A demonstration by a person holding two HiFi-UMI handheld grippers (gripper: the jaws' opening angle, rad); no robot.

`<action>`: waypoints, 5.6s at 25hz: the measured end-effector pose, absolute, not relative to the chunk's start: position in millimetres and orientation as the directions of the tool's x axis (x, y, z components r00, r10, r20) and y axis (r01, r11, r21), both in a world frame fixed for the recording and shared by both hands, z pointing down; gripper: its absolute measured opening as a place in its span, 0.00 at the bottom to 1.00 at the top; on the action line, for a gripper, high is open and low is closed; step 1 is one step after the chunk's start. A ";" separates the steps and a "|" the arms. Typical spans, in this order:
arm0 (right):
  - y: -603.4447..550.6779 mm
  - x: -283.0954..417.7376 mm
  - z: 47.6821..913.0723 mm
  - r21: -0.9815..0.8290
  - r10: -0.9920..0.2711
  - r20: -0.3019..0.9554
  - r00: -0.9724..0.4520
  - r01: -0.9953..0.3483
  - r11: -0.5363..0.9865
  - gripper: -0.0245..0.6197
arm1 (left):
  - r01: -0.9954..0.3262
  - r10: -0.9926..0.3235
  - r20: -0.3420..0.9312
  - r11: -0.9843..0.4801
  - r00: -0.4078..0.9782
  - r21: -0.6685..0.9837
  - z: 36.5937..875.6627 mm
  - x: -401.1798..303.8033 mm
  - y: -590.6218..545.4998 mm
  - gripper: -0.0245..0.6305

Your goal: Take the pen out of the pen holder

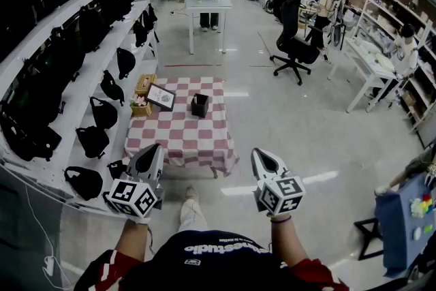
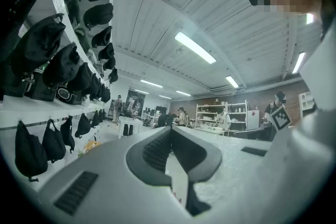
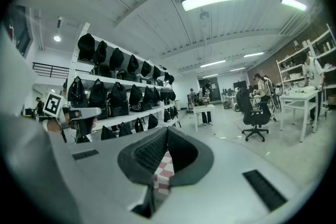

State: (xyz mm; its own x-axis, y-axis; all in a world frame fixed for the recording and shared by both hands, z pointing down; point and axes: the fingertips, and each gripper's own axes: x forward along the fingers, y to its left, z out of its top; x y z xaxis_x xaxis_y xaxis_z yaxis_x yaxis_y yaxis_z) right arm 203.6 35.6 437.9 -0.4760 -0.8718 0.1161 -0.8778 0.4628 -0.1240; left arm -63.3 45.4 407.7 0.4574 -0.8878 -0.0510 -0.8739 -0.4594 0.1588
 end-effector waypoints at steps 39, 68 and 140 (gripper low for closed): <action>44.1 217.6 456.2 -0.198 -0.843 0.162 -0.512 -0.854 0.481 0.04 | -0.874 -0.885 0.004 -0.459 0.466 0.158 415.4 -43.3 49.6 0.05; -30.0 168.3 435.6 -0.160 -0.810 0.200 -0.551 -0.834 0.528 0.04 | -0.858 -0.866 0.010 -0.493 0.499 0.145 405.9 -67.7 -18.9 0.04; -246.8 49.4 454.8 -0.090 -0.724 0.214 -0.656 -0.751 0.654 0.17 | -0.857 -0.870 0.015 -0.481 0.492 0.186 426.8 -134.4 -217.5 0.05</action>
